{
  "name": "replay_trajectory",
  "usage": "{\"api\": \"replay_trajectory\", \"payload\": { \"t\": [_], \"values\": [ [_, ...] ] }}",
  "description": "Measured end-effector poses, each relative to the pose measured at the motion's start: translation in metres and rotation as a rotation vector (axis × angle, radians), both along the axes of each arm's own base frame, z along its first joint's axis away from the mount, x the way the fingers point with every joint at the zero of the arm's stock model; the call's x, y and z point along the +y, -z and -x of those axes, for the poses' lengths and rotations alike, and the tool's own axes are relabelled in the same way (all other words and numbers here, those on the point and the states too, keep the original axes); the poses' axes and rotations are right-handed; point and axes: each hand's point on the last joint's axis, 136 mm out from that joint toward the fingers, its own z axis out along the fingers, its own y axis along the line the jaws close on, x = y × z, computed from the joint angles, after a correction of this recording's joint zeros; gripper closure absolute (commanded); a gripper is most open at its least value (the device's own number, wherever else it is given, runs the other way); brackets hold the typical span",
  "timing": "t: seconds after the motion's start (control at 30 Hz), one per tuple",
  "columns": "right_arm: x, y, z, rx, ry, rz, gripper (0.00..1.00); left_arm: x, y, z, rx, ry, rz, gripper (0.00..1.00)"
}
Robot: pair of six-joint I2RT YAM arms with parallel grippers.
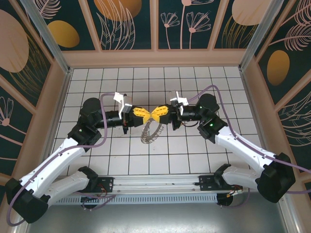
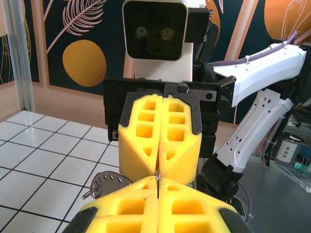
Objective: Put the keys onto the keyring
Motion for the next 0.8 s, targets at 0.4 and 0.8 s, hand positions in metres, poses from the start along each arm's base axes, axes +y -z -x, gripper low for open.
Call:
{"api": "replay_trajectory", "payload": {
  "t": [0.4,0.8],
  "values": [
    [-0.0005,0.0017,0.0002,-0.003,0.0,-0.005,1.0,-0.0011,0.003,-0.002,0.002,-0.003,-0.008,0.88],
    [-0.0009,-0.0005,-0.0015,0.001,0.011,-0.018,1.0,0.0,0.0018,-0.0026,-0.018,-0.019,-0.007,1.0]
  ]
}}
